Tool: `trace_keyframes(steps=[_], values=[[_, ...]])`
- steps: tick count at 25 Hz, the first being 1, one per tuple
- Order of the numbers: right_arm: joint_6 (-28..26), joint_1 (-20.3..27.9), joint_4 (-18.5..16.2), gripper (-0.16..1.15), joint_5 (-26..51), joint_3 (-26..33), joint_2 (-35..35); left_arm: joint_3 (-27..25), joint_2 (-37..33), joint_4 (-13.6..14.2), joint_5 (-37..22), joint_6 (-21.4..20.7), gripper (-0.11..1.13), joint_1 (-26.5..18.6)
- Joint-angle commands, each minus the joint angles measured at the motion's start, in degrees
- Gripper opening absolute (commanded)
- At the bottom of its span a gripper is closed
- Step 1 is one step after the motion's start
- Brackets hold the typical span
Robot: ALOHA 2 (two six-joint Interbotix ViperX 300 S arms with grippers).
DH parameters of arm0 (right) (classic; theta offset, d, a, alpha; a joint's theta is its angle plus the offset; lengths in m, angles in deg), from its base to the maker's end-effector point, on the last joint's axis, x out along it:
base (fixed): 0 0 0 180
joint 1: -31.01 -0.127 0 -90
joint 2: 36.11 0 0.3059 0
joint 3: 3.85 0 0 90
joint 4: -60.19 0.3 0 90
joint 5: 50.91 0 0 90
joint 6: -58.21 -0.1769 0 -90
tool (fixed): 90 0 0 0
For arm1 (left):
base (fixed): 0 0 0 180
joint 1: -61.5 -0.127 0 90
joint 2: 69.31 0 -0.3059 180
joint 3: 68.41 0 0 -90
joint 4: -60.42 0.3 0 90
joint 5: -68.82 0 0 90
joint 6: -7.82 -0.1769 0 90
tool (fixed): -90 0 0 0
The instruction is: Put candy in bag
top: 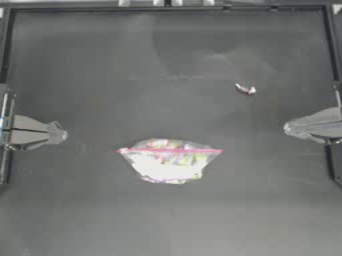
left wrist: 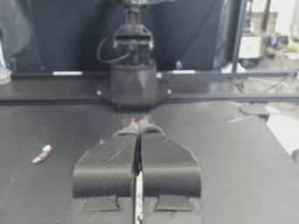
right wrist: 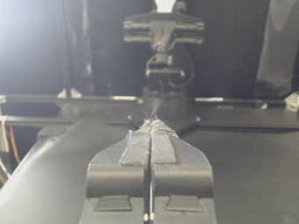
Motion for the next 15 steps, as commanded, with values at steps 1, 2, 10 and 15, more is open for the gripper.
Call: trace_keyframes(steps=[1, 2, 10, 15], values=[[-0.1, -0.3, 0.1, -0.04, -0.5, 0.8, -0.4, 1.1, 0.2, 0.4, 0.3, -0.5, -0.04, 0.5], [-0.1, -0.3, 0.1, -0.01, -0.6, 0.8, -0.4, 1.2, 0.2, 0.4, 0.1, -0.5, -0.02, 0.6], [-0.2, -0.3, 0.1, 0.11, -0.6, 0.8, -0.4, 1.4, 0.1, 0.4, -0.4, -0.5, 0.09, 0.6], [0.3, -0.3, -0.7, 0.39, -0.6, 0.6, -0.4, 1.5, 0.1, 0.4, -0.5, -0.6, 0.51, 0.6]])
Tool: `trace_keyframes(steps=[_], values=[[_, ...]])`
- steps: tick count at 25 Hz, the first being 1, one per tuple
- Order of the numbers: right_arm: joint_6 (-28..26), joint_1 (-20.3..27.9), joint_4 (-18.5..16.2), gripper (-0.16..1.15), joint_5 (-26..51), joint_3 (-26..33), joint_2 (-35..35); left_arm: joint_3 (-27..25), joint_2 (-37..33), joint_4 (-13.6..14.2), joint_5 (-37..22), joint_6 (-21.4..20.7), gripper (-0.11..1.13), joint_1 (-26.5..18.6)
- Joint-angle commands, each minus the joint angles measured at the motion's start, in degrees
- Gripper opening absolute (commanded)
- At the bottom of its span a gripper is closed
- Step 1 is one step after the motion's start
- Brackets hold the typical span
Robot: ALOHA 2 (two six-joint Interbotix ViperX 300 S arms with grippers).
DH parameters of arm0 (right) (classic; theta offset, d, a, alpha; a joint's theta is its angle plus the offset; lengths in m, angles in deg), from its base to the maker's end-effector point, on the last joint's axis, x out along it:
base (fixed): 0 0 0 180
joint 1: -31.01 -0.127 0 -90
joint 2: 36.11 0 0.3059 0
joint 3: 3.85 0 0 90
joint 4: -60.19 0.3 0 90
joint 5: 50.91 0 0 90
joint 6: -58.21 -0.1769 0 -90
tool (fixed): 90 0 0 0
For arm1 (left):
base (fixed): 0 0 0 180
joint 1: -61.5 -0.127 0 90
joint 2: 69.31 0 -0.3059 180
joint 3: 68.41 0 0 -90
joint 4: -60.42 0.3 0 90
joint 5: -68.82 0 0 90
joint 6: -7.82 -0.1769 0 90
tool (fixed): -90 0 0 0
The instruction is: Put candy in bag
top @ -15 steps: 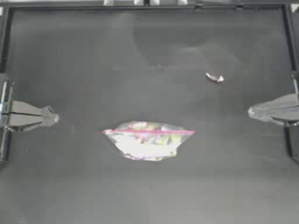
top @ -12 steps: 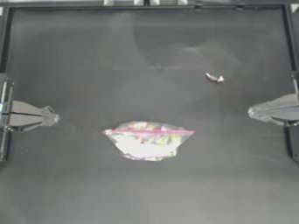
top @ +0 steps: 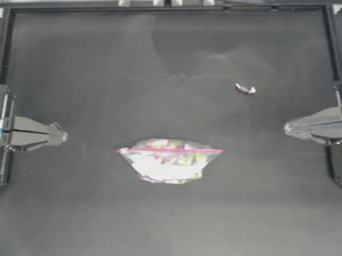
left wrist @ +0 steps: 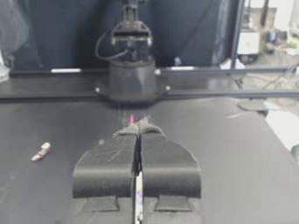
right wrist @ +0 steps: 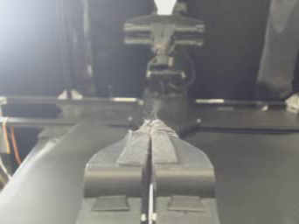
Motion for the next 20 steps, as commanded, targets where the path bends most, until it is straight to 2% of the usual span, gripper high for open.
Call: trace_keyframes(steps=[1, 3, 4, 5, 7, 9, 12, 20], values=[[0.1, 0.0, -0.7, 0.49, -0.5, 0.5, -0.4, 1.4, 0.1, 0.2, 0.2, 0.0, 0.65, 0.1], [0.1, -0.1, -0.9, 0.69, -0.4, 0.4, -0.4, 1.3, 0.1, 0.2, 0.0, 0.0, 0.94, 0.1], [0.0, -0.1, -0.9, 0.79, -0.5, 0.4, -0.4, 1.4, 0.1, 0.2, -0.4, 0.0, 1.03, 0.0], [0.0, -0.1, -0.9, 0.89, -0.5, 0.4, -0.4, 1.6, 0.1, 0.2, -0.9, 0.0, 1.08, 0.0], [0.0, -0.1, -0.5, 1.05, -0.2, 0.6, -0.4, 1.8, 0.1, 0.2, -2.4, -0.1, 1.03, 0.1], [0.1, -0.1, -0.4, 1.03, 0.4, 0.9, -0.4, 2.0, 0.1, 0.2, -3.4, 0.0, 0.98, 0.1], [0.1, -0.1, -0.2, 0.99, 3.1, 2.1, -0.4, 2.0, 0.1, 0.2, -4.1, 0.0, 0.99, 0.0], [0.0, 1.0, 2.1, 0.99, 18.8, 12.1, -4.0, 1.9, 0.1, 0.1, -7.1, 0.0, 1.01, -0.7]])
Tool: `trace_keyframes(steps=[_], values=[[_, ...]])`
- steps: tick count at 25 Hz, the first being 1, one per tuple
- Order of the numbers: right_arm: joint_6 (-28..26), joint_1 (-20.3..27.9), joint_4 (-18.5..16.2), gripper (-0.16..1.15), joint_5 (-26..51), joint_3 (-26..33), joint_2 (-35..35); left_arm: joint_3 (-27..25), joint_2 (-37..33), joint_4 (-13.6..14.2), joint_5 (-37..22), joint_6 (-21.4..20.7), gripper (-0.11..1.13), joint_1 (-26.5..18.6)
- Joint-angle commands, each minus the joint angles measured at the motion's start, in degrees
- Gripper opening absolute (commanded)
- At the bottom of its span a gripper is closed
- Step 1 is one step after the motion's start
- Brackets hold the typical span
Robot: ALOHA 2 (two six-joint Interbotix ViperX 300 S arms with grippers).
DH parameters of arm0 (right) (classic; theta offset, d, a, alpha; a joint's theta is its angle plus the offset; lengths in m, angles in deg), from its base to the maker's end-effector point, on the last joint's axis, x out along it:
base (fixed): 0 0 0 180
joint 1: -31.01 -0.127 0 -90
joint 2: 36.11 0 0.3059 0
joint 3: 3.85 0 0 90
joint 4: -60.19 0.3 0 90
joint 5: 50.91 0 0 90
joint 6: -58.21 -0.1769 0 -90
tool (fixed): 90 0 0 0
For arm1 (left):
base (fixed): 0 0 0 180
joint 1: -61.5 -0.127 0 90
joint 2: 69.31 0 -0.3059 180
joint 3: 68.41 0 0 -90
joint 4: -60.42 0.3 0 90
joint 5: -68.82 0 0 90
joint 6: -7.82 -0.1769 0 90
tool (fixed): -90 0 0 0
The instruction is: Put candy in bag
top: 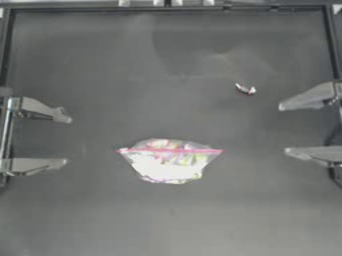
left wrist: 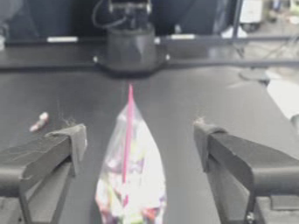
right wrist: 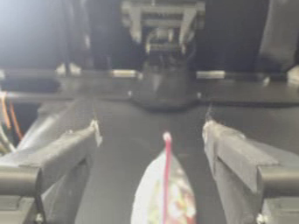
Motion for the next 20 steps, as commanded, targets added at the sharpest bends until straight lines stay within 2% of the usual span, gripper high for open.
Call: trace_keyframes(steps=[1, 11, 20], values=[[0.0, 1.1, 1.1, 0.99, 6.5, 6.5, -3.6, 1.2, 0.2, 0.0, -0.5, -0.1, 1.01, -0.6], [-0.1, 3.0, 1.8, 0.98, 23.2, 20.8, -16.5, 0.4, 0.2, 0.0, -3.7, -0.1, 1.01, -1.8], [-0.2, 3.8, 1.2, 0.98, 33.1, 33.0, -28.0, -0.5, 0.2, 0.0, -4.9, -0.1, 1.01, -2.0]])
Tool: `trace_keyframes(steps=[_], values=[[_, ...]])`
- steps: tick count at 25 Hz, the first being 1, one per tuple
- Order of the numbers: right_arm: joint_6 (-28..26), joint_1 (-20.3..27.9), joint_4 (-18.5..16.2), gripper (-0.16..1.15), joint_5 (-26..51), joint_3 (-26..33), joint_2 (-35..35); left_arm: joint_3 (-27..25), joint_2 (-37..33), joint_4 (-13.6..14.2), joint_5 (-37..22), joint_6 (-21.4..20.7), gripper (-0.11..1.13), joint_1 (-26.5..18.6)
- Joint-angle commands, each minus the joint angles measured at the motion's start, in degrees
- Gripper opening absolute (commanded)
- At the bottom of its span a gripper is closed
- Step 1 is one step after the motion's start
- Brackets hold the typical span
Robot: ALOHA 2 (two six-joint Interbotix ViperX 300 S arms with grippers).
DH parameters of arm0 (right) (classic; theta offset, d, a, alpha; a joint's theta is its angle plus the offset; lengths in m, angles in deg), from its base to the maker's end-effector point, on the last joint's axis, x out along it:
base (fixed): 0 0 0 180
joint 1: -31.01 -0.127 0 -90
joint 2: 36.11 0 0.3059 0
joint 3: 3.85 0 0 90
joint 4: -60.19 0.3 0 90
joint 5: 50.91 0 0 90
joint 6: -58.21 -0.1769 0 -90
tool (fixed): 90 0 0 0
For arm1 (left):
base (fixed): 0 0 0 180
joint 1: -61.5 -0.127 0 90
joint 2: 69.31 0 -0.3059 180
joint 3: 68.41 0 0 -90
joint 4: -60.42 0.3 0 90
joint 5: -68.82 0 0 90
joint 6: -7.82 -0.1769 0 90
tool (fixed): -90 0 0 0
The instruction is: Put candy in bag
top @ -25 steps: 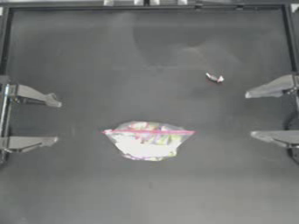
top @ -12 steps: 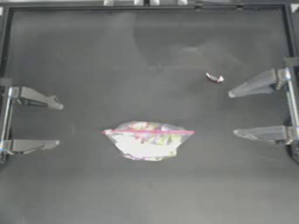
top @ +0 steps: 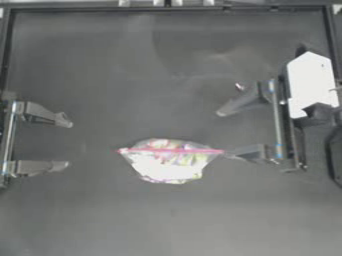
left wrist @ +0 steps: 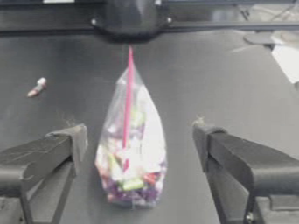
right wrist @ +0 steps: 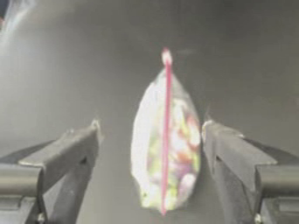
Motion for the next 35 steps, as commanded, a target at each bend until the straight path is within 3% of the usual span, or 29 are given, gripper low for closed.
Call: trace_keyframes(steps=[1, 12, 19, 35], values=[[-0.1, 0.6, -0.3, 0.98, 3.3, 5.7, -3.4, 0.2, 0.2, 0.1, 0.1, -0.1, 1.01, -0.4], [-0.4, 0.9, -2.3, 0.98, 14.1, 19.3, -16.1, -1.2, 0.2, 0.1, -1.5, -0.1, 1.01, -1.1], [-2.1, 0.1, -6.8, 0.98, 20.6, 27.9, -23.6, -1.9, 0.1, 0.1, -1.8, -0.1, 1.01, -1.8], [-2.4, -3.3, -8.3, 0.97, 29.7, 42.8, -37.4, -4.0, -1.7, 0.1, -1.8, 0.0, 1.01, -2.6]])
